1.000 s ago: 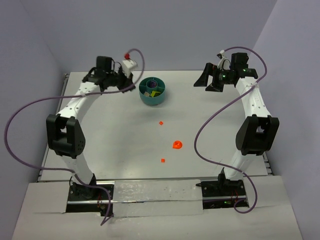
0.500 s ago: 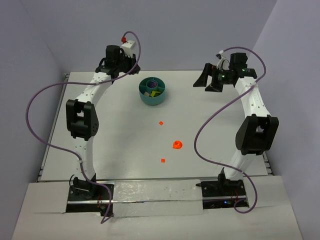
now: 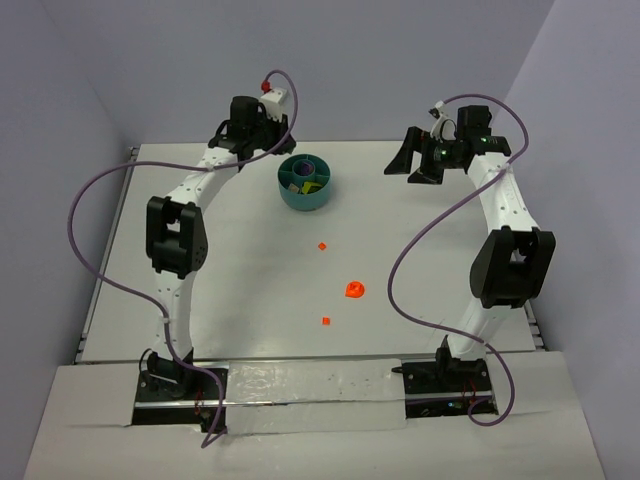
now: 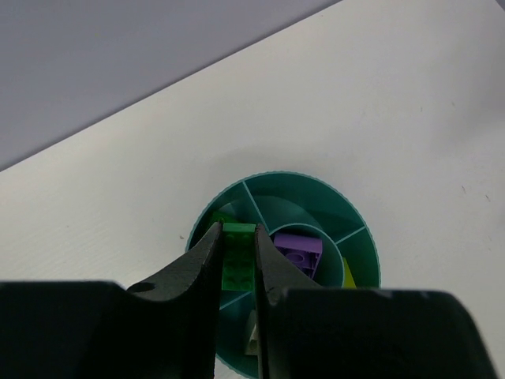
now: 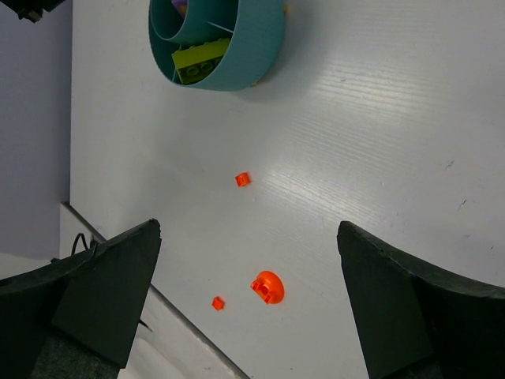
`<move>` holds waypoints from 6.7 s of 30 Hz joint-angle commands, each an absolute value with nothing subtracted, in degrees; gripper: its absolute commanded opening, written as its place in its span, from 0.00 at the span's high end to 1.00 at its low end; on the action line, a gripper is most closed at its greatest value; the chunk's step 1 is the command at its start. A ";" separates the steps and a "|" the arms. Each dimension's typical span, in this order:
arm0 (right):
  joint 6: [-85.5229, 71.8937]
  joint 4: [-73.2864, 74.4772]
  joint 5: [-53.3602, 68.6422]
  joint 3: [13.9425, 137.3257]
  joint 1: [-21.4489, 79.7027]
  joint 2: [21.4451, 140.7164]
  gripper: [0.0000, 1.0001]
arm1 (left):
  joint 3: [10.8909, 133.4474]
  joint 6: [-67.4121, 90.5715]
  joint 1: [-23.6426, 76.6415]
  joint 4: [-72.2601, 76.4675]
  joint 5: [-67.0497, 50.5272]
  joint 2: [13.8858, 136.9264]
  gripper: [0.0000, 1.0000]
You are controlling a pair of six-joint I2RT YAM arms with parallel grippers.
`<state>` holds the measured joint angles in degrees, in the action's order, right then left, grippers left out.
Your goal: Sort the legos into containers by color
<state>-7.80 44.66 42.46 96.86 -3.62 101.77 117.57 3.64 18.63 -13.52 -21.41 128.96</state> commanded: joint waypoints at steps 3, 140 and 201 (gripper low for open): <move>-7.36 44.30 42.36 99.61 -3.16 102.22 0.00 | 120.17 4.01 19.07 -14.31 -21.30 129.96 0.92; -17.93 59.71 12.95 79.45 28.83 113.41 0.14 | 78.69 10.17 1.93 -11.01 -18.31 88.42 0.01; 5.04 48.17 9.92 103.84 24.57 106.52 1.00 | 78.26 3.02 1.86 -11.21 -34.93 86.80 0.01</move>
